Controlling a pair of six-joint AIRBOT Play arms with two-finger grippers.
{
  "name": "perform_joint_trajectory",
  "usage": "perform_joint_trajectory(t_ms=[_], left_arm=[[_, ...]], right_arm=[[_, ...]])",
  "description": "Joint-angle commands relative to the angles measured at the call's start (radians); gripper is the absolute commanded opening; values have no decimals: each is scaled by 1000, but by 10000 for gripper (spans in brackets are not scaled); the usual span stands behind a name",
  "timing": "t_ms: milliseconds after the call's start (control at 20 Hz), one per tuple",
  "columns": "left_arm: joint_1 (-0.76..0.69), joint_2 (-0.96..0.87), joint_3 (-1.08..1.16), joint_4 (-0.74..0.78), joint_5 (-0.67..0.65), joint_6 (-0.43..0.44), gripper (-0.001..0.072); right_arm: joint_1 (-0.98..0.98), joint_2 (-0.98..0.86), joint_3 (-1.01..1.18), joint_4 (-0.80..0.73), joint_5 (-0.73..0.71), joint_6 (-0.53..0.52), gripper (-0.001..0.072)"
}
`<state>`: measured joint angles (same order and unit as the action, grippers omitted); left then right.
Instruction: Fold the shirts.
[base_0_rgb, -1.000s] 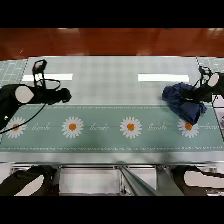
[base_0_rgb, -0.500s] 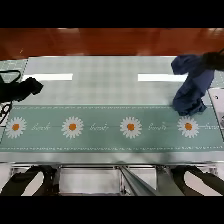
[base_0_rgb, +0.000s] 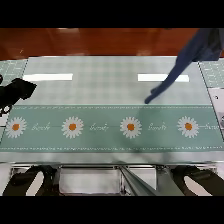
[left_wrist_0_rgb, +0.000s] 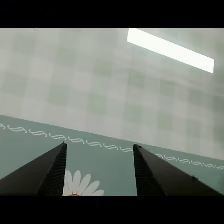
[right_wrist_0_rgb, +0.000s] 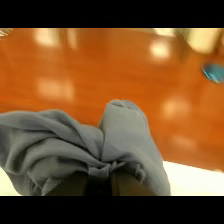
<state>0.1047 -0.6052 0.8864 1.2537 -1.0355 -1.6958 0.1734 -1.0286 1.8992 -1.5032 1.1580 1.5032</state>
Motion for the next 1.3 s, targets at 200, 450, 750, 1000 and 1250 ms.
perform_joint_trajectory(t_ms=[200, 450, 750, 1000, 1250], left_arm=[[-22, 14, 0, -4, 7, 37, 509], [-22, 14, 0, 11, 3, 38, 509], [-26, 14, -91, 10, -24, 38, 509], [-15, -8, -148, -16, -48, 69, 509], [329, -17, 5, -1, -84, 60, 509]], right_arm=[[338, -100, 78, -42, 174, 39, 35], [556, -375, 71, 82, 233, 48, 35], [660, -696, -143, 334, -47, 95, 36], [544, -758, -121, 475, -71, 119, 403], [109, -461, -156, 77, 294, 139, 403]])
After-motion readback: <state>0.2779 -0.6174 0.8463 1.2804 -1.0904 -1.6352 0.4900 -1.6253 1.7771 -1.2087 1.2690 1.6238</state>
